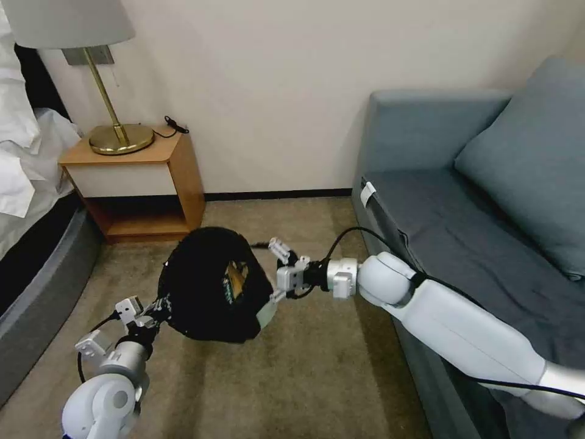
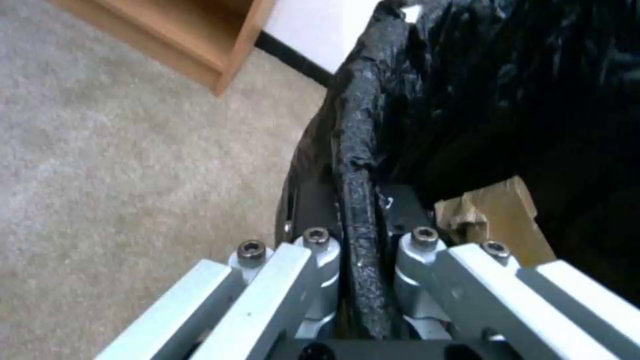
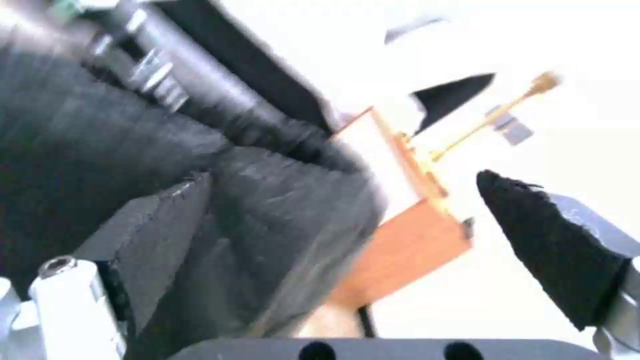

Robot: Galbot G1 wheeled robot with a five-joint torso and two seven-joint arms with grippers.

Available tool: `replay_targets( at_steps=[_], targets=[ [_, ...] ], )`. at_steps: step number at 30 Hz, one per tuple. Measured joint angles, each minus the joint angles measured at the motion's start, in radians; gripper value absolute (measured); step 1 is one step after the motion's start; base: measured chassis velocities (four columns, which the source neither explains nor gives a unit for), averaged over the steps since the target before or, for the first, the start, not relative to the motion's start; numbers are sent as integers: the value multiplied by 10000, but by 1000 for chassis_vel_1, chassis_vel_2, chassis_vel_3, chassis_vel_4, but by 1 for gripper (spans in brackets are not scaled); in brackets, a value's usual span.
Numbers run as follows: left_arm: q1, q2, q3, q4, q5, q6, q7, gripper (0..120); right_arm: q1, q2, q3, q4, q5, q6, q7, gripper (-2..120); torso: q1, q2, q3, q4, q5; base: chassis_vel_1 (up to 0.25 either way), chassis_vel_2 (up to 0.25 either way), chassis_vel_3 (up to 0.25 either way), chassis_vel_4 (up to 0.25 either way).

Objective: Pick up the trash bin, then pick up the garbage on the floor and place it into the trash bin.

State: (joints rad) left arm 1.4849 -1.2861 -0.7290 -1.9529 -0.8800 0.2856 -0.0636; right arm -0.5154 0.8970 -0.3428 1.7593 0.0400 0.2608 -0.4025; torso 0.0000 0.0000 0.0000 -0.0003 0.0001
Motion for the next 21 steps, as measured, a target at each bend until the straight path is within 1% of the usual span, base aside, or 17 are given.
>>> replay_targets(
  at_steps=[3,5,6,7,9,12,14,15,16,18,19,20,21],
  targets=[
    [-21,16,29,36,74,82,-130,4,-377,-220,391,230,113,-2,104,100,0,1,1,3,-6,0,0,0,0],
    [-63,31,50,35,80,117,-185,4,-701,-398,700,400,106,9,99,100,0,2,-1,5,6,0,0,0,0],
    [-93,32,76,24,77,132,-209,4,-942,-481,904,468,67,20,81,100,0,2,-1,5,-6,0,0,0,0],
    [-93,32,76,24,77,132,-209,4,-942,-481,904,468,67,20,81,100,0,2,-1,5,-6,0,0,0,0],
    [-134,59,83,-12,52,165,-217,4,-1393,-575,1317,578,9,41,69,100,0,2,-1,0,2,0,0,0,0],
    [-158,89,62,-17,52,189,-283,4,-1822,-646,1807,704,30,33,116,100,0,2,-1,-1,-2,0,0,0,0],
    [-160,109,16,-16,49,225,-321,4,-2241,-720,2229,866,162,-76,232,100,0,2,0,2,3,0,0,0,0],
    [-160,113,-23,-10,49,257,-361,4,-2571,-873,2500,1067,469,-281,532,100,0,2,-1,3,0,0,0,0,0],
    [-160,113,-23,-10,49,257,-361,4,-2571,-873,2500,1067,469,-281,532,100,0,2,-1,3,0,0,0,0,0],
    [-157,100,-57,8,19,321,-429,4,-3002,-1090,2811,1398,1098,-726,1187,100,0,2,0,3,-2,0,0,0,0],
    [-156,95,-70,11,11,333,-443,4,-3080,-1118,2879,1462,1230,-823,1331,100,0,2,0,1,-3,0,0,0,0],
    [-149,86,-127,13,-40,390,-518,4,-3364,-1189,3160,1737,1798,-1214,1969,100,-1,2,-1,0,-1,0,0,0,0],
    [-149,86,-127,13,-40,390,-518,4,-3364,-1189,3160,1737,1798,-1214,1969,100,-1,2,-1,0,-1,0,0,0,0]
  ],
)
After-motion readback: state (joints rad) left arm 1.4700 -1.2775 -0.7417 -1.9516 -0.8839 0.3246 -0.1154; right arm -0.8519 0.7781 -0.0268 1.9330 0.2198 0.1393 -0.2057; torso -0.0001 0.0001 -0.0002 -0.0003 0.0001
